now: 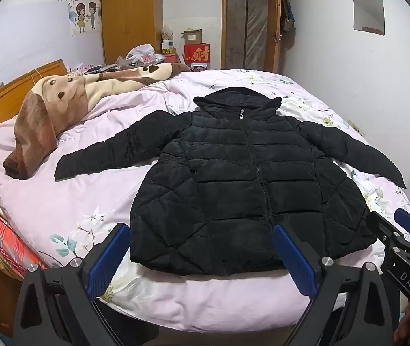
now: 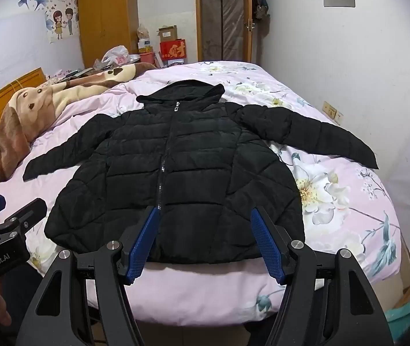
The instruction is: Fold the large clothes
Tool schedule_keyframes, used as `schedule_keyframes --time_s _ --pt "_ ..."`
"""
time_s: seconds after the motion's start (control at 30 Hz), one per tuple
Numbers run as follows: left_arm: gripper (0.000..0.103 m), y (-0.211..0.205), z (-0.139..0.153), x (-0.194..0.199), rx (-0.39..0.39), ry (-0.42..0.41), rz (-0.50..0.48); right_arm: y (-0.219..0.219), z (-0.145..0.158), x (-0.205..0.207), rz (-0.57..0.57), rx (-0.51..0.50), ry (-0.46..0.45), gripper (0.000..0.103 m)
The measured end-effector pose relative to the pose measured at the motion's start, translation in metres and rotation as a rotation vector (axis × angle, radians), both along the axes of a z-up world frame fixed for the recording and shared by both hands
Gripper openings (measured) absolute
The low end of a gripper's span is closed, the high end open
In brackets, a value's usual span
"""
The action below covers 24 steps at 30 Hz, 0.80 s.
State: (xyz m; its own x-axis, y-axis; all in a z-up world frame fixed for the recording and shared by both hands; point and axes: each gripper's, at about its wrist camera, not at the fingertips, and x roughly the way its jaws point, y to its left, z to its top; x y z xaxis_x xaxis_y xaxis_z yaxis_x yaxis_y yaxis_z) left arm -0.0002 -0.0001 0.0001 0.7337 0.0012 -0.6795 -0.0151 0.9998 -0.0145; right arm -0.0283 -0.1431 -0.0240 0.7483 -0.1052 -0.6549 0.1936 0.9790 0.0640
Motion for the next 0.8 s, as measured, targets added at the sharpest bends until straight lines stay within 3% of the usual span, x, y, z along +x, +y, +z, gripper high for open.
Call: schedule_keyframes --time_s 0.37,0.5,0.8 --pt "0.1 -0.002 -0.008 0.004 0.014 0.024 0.024 -0.002 0.001 -0.003 -0.012 0.002 -0.014 0.066" --pt "0.1 0.009 -0.005 0.002 -0.032 0.011 0.021 -0.006 0.004 -0.001 -0.019 0.012 -0.022 0.074" --pt "0.1 0.014 -0.009 0.004 -0.054 0.027 0.024 -0.004 0.005 0.002 -0.013 0.013 -0.029 0.074"
